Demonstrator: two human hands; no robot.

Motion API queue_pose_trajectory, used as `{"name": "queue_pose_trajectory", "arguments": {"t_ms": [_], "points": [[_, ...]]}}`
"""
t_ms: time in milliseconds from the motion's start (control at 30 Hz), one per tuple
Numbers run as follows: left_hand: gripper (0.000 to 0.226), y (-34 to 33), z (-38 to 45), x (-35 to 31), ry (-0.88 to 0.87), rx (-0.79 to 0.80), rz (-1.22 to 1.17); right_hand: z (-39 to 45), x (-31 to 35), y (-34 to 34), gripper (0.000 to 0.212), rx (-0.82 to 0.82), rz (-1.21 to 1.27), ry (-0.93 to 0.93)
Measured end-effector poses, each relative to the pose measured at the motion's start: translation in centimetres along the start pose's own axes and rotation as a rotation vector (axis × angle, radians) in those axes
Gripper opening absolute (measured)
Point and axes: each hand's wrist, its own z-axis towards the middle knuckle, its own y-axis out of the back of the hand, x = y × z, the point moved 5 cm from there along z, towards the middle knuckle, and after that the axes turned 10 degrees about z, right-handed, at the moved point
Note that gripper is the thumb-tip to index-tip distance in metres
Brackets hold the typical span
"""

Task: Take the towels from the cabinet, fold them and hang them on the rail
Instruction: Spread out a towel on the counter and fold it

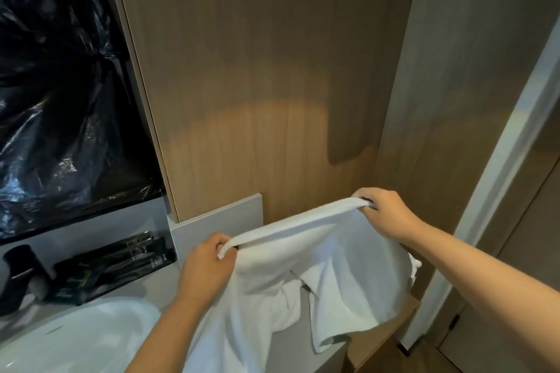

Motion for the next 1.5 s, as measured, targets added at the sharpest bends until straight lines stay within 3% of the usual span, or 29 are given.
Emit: {"name": "queue_pose_trajectory", "arguments": {"t_ms": [100,167,267,400,567,633,700,833,967,1067,1133,1333,1500], "points": [[0.064,-1.0,-1.7,-1.0,-0.136,-0.003,0.162,-1.7,0.8,-2.7,0.029,0.06,0.187,0.049],[0.077,-1.9,-3.2,-3.3,-0.282,0.061,0.202,-2.8,2.5,-4.9,0.03,0.171,0.204,0.109],[0.052,-4.0,-4.8,-5.7,-0.415,0.124,0.224,-4.0,5.1,-7.3,0.025,0.23,0.109,0.231],[0.005,-4.8,-5.3,-5.4,-0.349,0.132,0.082,-4.7,6.0,-6.6,0.025,0.126,0.064,0.265],[0.041,-5.0,-6.2,-5.6,-0.261,0.271,-0.11,-4.9,4.6,-5.0,0.027,0.11,0.115,0.2],[0.029,-5.6,-6.7,-6.5,-0.29,0.274,-0.062,-5.2,5.0,-5.5,0.026,0.138,0.11,0.229],[0.01,-5.8,-6.8,-6.8,-0.25,0.181,-0.073,-5.3,5.5,-6.0,0.024,0.16,0.069,0.281],[0.015,-5.2,-6.7,-6.3,-0.188,0.072,-0.185,-4.6,5.5,-3.7,0.023,0.112,0.077,0.262],[0.039,-5.4,-7.3,-7.6,-0.236,0.184,-0.153,-4.3,6.2,-2.9,0.025,0.139,0.133,0.235],[0.015,-6.5,-7.5,-8.0,-0.277,0.193,-0.034,-4.8,7.3,-4.3,0.027,0.2,0.117,0.285],[0.008,-6.1,-7.0,-7.2,-0.237,0.144,-0.071,-4.9,7.3,-4.4,0.027,0.223,0.087,0.305],[0.02,-3.5,-4.1,-2.7,-0.091,0.023,-0.148,-5.1,3.9,-2.6,0.03,0.221,-0.026,0.281],[0.013,-3.0,-3.4,-0.8,0.09,-0.042,-0.241,-5.5,2.0,-1.2,0.011,0.096,-0.018,0.102]]}}
